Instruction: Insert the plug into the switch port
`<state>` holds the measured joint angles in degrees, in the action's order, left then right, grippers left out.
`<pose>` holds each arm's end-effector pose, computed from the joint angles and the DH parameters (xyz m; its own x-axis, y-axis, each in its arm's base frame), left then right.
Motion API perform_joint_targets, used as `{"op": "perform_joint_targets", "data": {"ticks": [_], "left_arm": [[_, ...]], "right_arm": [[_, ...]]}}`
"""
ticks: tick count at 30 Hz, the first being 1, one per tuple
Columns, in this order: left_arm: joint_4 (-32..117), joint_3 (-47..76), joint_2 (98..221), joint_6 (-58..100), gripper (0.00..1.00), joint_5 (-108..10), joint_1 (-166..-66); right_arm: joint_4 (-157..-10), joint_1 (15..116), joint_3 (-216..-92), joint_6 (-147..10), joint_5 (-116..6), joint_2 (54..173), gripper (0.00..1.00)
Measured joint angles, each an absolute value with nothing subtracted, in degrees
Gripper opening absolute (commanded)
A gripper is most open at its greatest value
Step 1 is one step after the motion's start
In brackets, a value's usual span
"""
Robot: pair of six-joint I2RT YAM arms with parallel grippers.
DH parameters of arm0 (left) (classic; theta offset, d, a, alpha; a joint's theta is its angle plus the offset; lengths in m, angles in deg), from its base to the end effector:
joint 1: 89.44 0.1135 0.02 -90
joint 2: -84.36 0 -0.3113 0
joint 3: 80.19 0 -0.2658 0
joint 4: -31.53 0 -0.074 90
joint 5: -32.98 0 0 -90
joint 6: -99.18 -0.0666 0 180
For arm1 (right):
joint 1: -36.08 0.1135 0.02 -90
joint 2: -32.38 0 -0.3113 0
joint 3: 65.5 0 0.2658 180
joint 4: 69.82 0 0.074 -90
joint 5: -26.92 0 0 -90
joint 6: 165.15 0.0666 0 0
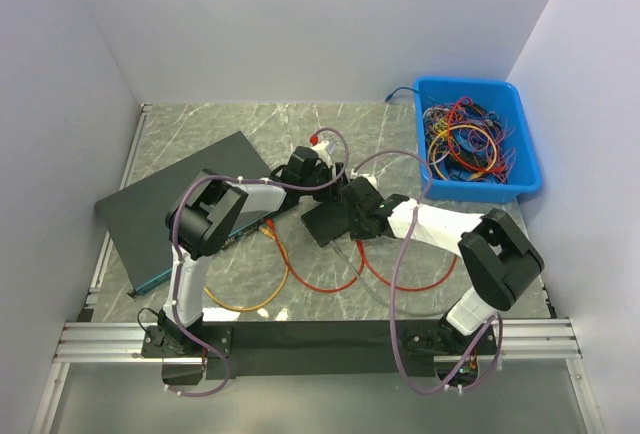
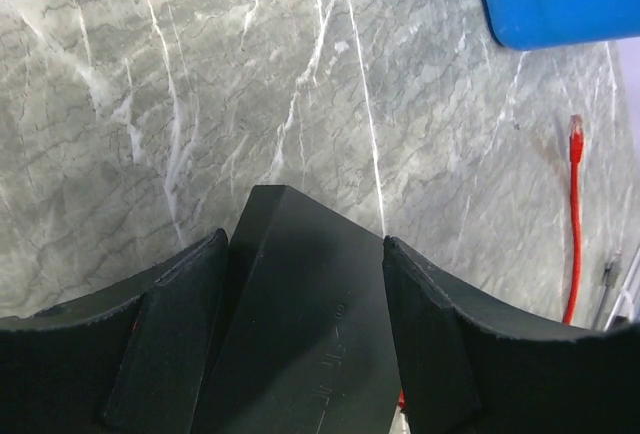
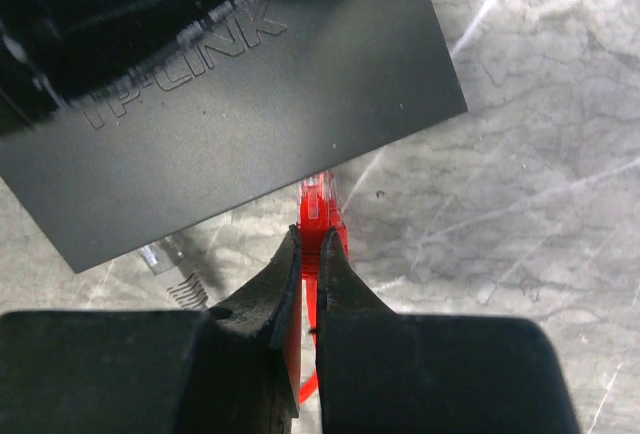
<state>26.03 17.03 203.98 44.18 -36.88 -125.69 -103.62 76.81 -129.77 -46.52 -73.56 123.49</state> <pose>0.3922 -0.3160 0.1537 -0.7980 -0.0826 -0.5969 0.4084 0.6542 -0.6366 0.2592 0.2072 0.1832 -0.8548 -0.1142 -0.5063 -0.1874 0.9776 0.0958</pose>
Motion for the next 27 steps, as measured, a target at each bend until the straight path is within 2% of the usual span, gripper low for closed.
{"op": "perform_joint_targets", "data": {"ticks": [17, 27], "left_arm": [[28.19, 16.38, 203.67, 37.67, 0.67, -38.87, -125.34], [27.91, 21.05, 200.30, 35.92, 0.67, -39.30, -123.51]], "right_arm": [[-108.56, 82.14, -138.25, -51.94, -80.18, 130.90, 0.00], [-109.63, 85.96, -142.30, -54.24, -82.15, 134.24, 0.00]]}}
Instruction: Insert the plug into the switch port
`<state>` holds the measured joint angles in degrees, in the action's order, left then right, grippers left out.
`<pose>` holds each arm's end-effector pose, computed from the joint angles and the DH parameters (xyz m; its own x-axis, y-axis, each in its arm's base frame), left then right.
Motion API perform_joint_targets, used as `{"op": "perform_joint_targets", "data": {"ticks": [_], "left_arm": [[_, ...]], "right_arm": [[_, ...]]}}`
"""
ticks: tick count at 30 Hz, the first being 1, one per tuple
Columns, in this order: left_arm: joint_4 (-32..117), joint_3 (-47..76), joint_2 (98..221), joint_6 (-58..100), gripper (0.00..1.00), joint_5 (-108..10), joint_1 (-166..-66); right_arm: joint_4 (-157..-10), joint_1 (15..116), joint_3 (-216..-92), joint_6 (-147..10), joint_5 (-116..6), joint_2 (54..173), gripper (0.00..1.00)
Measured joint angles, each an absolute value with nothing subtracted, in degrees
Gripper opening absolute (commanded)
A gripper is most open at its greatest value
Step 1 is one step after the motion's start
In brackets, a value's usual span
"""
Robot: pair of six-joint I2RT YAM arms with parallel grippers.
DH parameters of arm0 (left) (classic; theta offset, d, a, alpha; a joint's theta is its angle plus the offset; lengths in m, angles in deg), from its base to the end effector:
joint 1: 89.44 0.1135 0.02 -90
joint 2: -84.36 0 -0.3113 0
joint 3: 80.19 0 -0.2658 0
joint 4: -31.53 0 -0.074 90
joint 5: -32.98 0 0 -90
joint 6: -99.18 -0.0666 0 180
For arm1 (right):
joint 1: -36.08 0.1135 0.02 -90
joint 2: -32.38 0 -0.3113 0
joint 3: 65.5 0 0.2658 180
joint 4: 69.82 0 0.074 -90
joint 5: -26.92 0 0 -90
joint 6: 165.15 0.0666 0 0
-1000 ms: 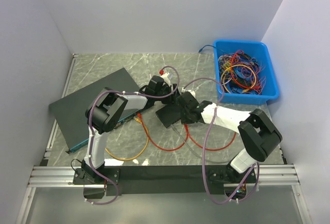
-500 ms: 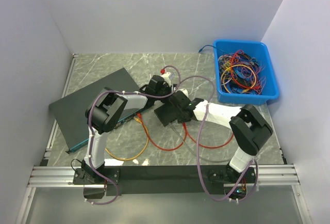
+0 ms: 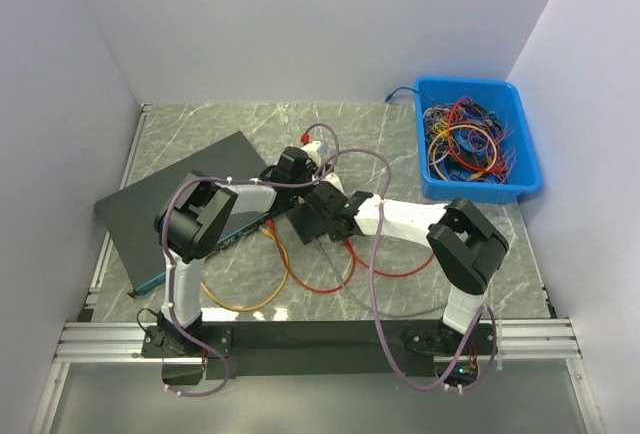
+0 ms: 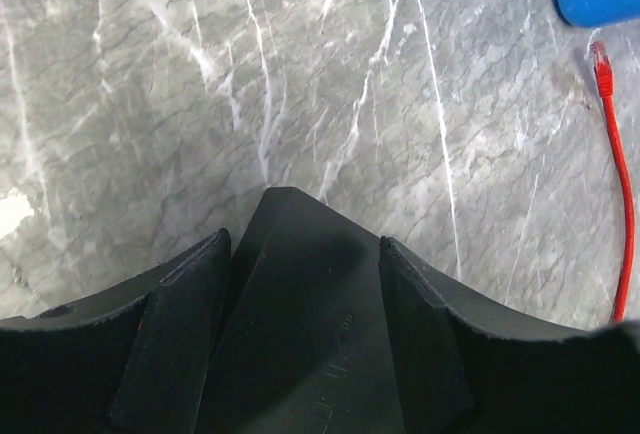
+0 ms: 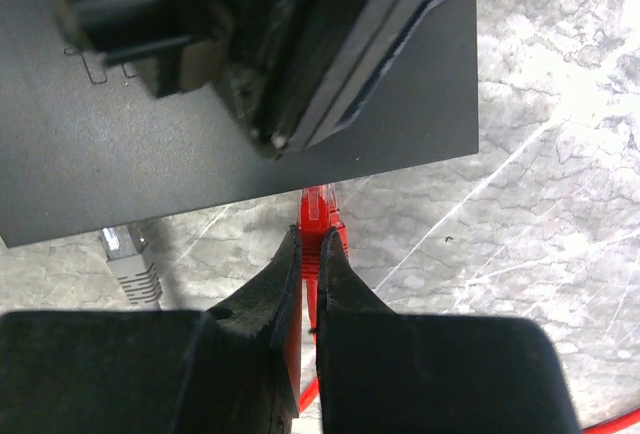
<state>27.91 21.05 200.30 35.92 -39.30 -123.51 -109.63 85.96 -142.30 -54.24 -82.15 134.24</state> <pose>0.3883 -0.2871 0.1568 -0.7436 -0.0145 -0.6685 0.4581 0.7171 -0.5252 0.2634 0.2788 0.1816 -0.7710 -0.3915 -0.5023 -0.3834 0.9151 -0.1248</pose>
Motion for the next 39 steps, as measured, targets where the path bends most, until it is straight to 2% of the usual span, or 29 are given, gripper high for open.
{"op": "perform_joint_targets", "data": {"ticks": [16, 39], "left_arm": [[23.97, 25.12, 198.62, 35.13, 0.66, -39.85, -123.33], [25.09, 24.77, 198.60, 32.57, 0.64, -38.32, -123.11]], "right_arm": [[-109.12, 86.10, -142.30, -58.94, -81.82, 134.33, 0.00], [-112.84, 85.77, -146.91, -64.38, -80.69, 137.52, 0.00]]}}
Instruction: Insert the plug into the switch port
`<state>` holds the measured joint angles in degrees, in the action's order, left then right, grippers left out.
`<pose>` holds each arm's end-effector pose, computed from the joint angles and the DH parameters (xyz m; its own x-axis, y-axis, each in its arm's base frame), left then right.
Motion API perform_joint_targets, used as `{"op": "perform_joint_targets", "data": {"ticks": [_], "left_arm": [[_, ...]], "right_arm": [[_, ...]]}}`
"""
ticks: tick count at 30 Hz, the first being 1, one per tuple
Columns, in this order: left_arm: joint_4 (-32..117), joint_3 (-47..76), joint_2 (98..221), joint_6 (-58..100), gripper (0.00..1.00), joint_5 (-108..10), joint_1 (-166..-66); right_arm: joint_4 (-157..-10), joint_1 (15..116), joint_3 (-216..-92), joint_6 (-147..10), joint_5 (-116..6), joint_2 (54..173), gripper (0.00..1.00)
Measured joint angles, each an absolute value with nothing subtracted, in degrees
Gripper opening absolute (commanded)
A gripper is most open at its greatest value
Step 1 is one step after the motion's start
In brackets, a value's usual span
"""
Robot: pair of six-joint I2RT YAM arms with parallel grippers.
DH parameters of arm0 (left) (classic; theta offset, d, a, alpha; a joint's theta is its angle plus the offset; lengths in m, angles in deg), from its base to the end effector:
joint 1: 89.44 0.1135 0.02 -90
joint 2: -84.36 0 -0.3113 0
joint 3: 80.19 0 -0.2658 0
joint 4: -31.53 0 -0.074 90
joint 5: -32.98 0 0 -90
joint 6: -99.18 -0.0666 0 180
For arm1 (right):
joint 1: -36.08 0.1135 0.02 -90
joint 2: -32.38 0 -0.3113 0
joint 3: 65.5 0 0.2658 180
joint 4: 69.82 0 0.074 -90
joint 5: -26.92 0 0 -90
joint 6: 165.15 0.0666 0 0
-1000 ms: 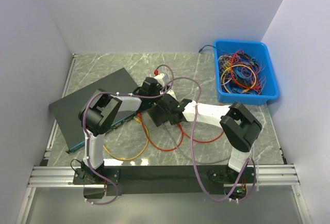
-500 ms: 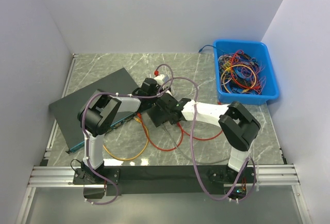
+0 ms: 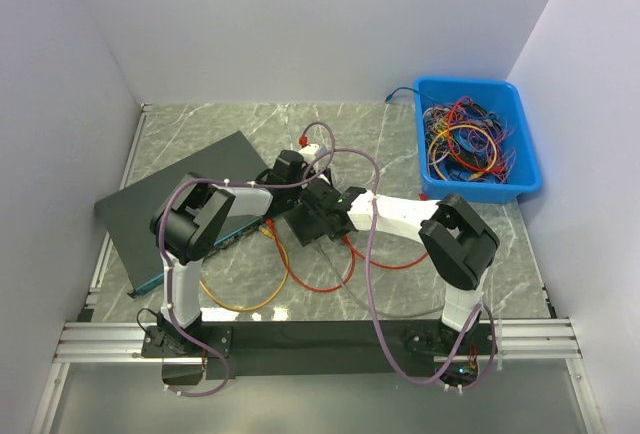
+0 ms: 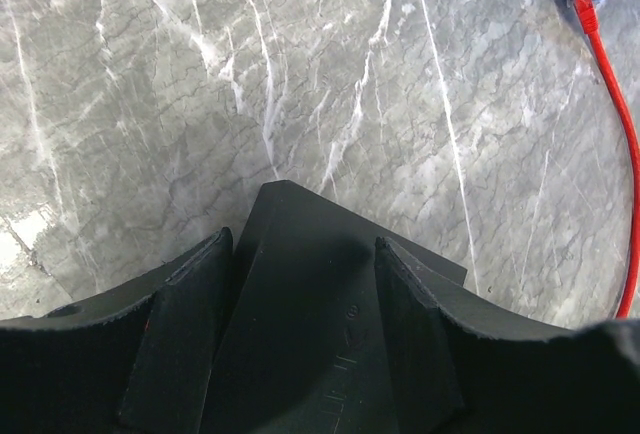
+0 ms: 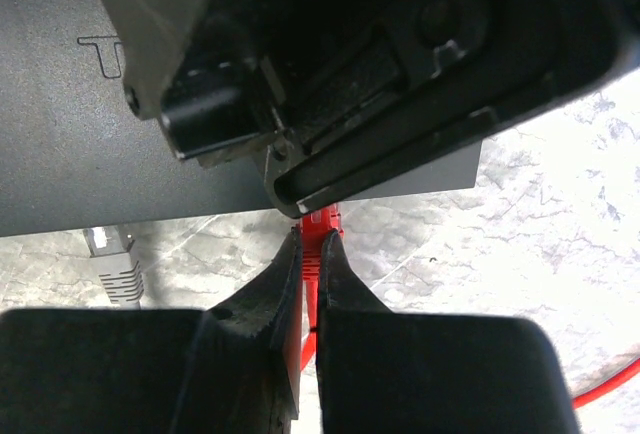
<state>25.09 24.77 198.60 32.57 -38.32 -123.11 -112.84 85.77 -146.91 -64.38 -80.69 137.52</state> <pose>0.3785 -0.2778 0.1552 -0.7109 0.0217 -0.7030 0.5092 0.7054 -0.4931 0.2734 0.2911 0.1807 -0.7053 -0.5560 -0.4397 -0.5270 0.8261 -0.1993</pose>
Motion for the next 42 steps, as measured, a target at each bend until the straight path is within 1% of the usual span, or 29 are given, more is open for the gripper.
{"op": "perform_joint_targets", "data": {"ticks": [8, 14, 22, 32, 42], "left_arm": [[19.45, 27.61, 198.60, 34.08, 0.64, -37.25, -122.79], [14.55, 30.23, 198.60, 37.19, 0.64, -36.51, -121.48], [13.48, 30.10, 198.99, 40.64, 0.64, -37.01, -120.64], [14.22, 29.10, 199.61, 40.18, 0.64, -37.99, -120.69], [13.96, 28.88, 199.71, 39.74, 0.65, -41.14, -121.69]], "right_arm": [[-113.43, 85.81, -147.61, -64.27, -80.75, 137.63, 0.00], [-117.56, 85.77, -152.83, -63.24, -78.35, 140.36, 0.00], [-123.29, 85.64, -159.13, -62.13, -77.58, 143.66, 0.00], [-121.89, 85.57, -158.47, -60.86, -79.57, 144.28, 0.00], [-114.63, 85.18, -152.77, -55.90, -83.22, 142.72, 0.00]]}}
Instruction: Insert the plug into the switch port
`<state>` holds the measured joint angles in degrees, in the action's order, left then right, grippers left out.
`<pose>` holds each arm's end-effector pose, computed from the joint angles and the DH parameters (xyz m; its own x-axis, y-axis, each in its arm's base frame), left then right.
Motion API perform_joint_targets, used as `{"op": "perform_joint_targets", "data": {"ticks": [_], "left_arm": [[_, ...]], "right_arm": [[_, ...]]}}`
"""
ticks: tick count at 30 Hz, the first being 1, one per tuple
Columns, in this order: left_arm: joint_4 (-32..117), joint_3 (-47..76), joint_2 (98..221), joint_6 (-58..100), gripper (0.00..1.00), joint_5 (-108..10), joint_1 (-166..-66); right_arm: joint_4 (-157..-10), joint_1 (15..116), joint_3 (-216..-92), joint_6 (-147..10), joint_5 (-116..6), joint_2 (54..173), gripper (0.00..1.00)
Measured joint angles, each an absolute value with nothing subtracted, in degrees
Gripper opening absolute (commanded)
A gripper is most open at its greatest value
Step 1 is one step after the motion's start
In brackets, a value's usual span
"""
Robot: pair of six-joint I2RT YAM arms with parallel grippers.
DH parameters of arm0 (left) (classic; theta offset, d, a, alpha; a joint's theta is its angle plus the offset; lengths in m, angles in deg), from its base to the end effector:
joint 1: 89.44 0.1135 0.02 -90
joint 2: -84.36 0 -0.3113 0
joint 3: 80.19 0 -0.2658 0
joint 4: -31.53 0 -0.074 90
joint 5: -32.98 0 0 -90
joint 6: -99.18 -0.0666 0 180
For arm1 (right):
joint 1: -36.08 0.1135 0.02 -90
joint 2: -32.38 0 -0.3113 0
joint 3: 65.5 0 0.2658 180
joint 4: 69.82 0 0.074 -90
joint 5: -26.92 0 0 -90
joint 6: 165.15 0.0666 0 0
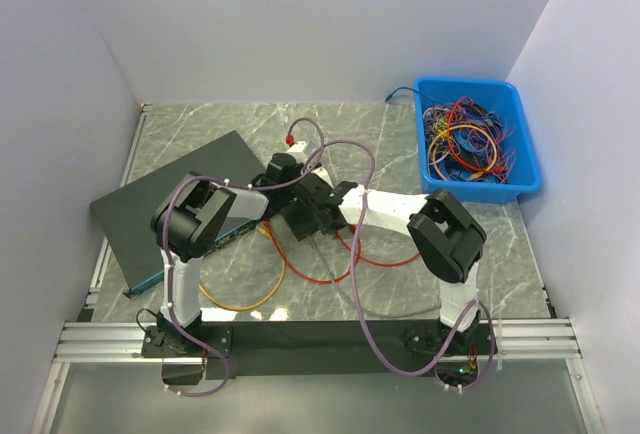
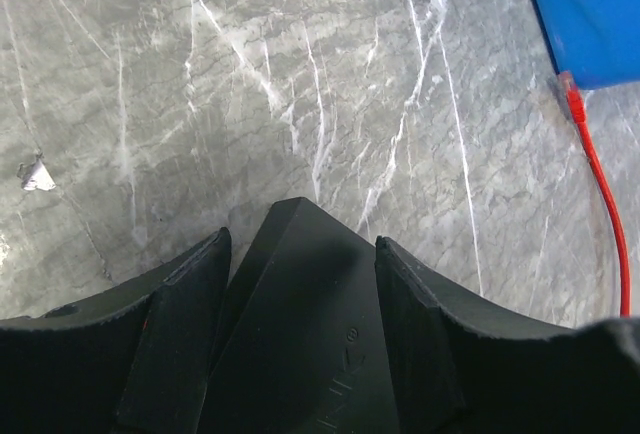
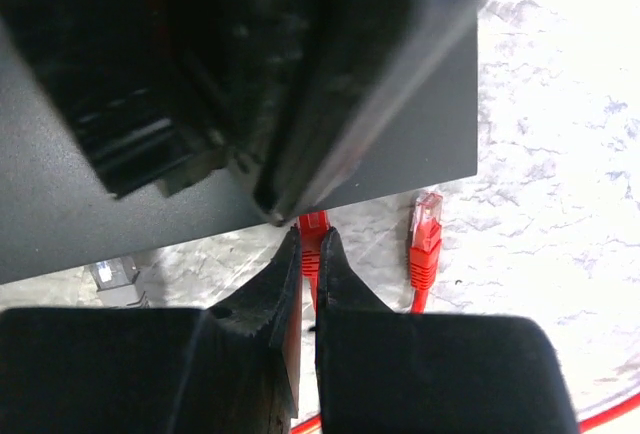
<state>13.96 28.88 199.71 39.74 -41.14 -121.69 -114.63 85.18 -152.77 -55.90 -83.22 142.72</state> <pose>0.3846 -0.2642 0.1464 -0.6949 -0.1398 -0.7054 0.4255 0.7108 -0.5600 0.2950 0.3056 0.1748 -0.7786 -0.4261 -0.4607 -0.3898 0.9037 -0.1770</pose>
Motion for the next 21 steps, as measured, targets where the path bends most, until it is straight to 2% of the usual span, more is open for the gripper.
{"op": "perform_joint_targets", "data": {"ticks": [21], "left_arm": [[15.88, 24.42, 202.25, 36.79, 0.64, -42.01, -124.45]], "right_arm": [[-107.97, 82.16, -144.87, -59.62, -84.14, 137.54, 0.00]]}}
